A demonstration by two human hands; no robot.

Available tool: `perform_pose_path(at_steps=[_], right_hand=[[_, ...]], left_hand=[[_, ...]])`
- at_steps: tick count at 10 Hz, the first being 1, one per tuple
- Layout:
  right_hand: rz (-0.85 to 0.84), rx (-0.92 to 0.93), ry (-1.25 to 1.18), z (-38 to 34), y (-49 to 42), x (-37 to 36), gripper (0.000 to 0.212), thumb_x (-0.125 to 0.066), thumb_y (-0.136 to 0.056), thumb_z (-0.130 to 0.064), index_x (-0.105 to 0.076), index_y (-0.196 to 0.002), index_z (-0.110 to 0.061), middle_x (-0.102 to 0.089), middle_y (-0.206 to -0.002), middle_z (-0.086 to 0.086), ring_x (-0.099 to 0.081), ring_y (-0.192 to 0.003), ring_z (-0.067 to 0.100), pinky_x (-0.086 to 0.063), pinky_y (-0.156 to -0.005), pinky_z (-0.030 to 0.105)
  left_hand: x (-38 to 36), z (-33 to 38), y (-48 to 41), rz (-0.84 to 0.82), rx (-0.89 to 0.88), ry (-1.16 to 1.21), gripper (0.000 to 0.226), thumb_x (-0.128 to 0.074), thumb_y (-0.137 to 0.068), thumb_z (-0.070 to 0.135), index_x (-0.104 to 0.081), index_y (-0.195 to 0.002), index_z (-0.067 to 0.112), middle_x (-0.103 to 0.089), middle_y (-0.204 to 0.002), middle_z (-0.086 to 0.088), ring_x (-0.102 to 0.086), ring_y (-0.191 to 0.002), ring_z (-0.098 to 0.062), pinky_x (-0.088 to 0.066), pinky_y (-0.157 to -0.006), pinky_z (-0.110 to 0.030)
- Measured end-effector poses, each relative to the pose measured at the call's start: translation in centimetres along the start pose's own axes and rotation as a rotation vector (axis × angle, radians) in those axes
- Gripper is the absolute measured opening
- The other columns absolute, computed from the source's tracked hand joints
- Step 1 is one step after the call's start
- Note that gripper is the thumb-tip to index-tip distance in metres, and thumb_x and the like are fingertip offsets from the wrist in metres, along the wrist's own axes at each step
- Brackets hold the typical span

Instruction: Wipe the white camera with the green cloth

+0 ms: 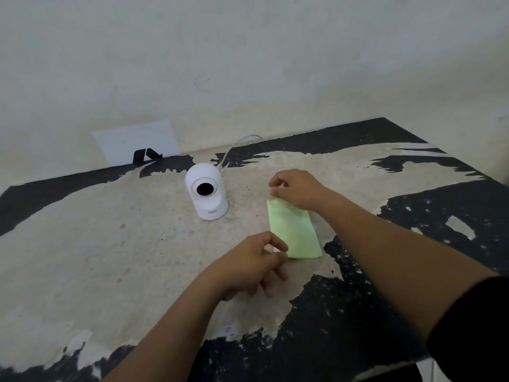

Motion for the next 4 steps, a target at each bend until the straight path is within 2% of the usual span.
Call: perform_pose_path(at_steps=[1,2,3,4], right_hand=[[0.091,-0.058,0.145,-0.4,1.0,-1.0,0.024,-0.057,-0.088,-0.040,-0.063,-0.108,-0.026,-0.054,-0.124,0.006,-0.047,-0.119,0.029,-0.041,-0.096,0.043],[0.056,-0.083,0.395,-0.9,4.8,-2.8,0.045,-0.045,-0.088,-0.055,-0.056,-0.115,-0.021,-0.050,-0.126,0.010,-0.044,-0.117,0.032,-0.036,-0.096,0.047],[-0.003,-0.047,0.458,-0.8,6.8,-4.2,0.059,-0.040,-0.087,-0.062,-0.051,-0.126,-0.019,-0.047,-0.133,0.011,-0.043,-0.121,0.032,-0.033,-0.100,0.048],[-0.049,-0.023,0.419,-0.2,7.2,-4.4,0.061,-0.037,-0.089,-0.060,-0.043,-0.136,-0.023,-0.039,-0.147,0.008,-0.036,-0.133,0.030,-0.021,-0.112,0.049]], left_hand=[[0.8,-0.4,-0.3,0.111,-0.089,-0.257,0.016,-0.051,-0.092,0.028,-0.061,-0.097,0.017,-0.066,-0.071,0.000,-0.051,-0.047,-0.006,-0.041,-0.049,-0.024],[2.2,-1.5,-0.8,0.378,-0.189,-0.367,0.015,-0.051,-0.090,0.029,-0.064,-0.090,0.021,-0.066,-0.078,-0.003,-0.055,-0.064,-0.011,-0.048,-0.065,-0.029],[3.1,-2.1,-1.2,0.464,-0.192,-0.347,0.013,-0.052,-0.090,0.028,-0.064,-0.090,0.023,-0.066,-0.081,0.001,-0.058,-0.069,-0.012,-0.048,-0.065,-0.026],[4.2,-2.0,-1.2,0.545,-0.220,-0.365,0.012,-0.053,-0.091,0.027,-0.063,-0.095,0.023,-0.063,-0.087,0.010,-0.057,-0.076,-0.003,-0.040,-0.062,-0.013]])
Point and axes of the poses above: each hand's wrist, its own y-axis away from the middle knuckle, its own x-axis out of the back of the hand, z = x × y, the point moved 1 cm from there along -y, towards the middle knuckle
